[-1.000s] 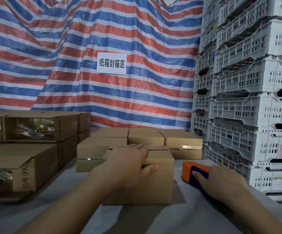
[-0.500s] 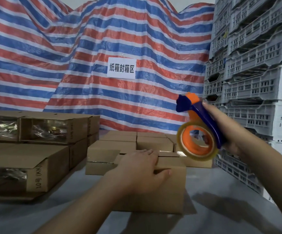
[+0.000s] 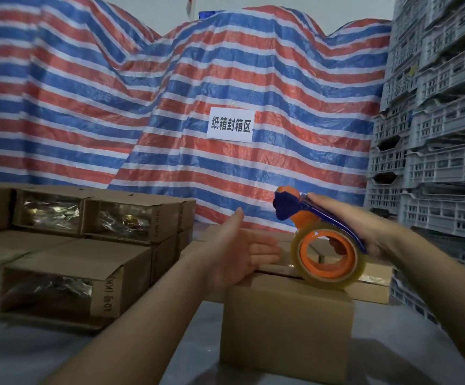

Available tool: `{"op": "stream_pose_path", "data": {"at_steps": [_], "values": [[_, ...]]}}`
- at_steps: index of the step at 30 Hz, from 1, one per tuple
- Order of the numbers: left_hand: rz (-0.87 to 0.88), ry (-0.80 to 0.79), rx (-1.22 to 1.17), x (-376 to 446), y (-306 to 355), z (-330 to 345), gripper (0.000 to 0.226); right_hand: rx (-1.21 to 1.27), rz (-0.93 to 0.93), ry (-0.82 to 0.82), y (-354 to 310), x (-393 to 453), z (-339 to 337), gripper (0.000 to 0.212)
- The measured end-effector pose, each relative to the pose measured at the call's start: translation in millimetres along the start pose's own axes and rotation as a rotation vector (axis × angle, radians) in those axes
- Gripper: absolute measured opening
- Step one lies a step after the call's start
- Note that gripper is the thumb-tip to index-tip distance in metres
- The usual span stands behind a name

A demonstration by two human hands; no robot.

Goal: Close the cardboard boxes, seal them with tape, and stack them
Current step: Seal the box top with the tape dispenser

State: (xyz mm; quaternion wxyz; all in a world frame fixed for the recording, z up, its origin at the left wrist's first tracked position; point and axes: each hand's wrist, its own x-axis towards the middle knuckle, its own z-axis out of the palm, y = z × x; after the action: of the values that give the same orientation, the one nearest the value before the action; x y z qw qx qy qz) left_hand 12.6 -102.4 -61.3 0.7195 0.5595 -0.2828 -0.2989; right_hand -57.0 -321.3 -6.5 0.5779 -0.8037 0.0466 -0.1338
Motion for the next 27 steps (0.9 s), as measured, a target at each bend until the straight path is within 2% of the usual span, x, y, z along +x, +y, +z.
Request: {"op": "stream_pose_path", "data": {"at_steps": [7,17,24,27], "values": [[-0.038,0.124,-0.089,4,9,-5,0.071,-0.114,-0.013,-0.03,-12,5,12,0.055],[-0.06,0.28,-0.124,14,13,6,0.031,-0.171,-0.026,-0.07,-15,8,16,0.056],[-0.075,0.281,-0.162,15,14,12,0.028,-0.169,-0.011,-0.125,-16,12,13,0.06],[-0.045,0.351,-0.126,13,14,14,0.012,-0.168,-0.011,-0.132,-14,14,11,0.06]]}}
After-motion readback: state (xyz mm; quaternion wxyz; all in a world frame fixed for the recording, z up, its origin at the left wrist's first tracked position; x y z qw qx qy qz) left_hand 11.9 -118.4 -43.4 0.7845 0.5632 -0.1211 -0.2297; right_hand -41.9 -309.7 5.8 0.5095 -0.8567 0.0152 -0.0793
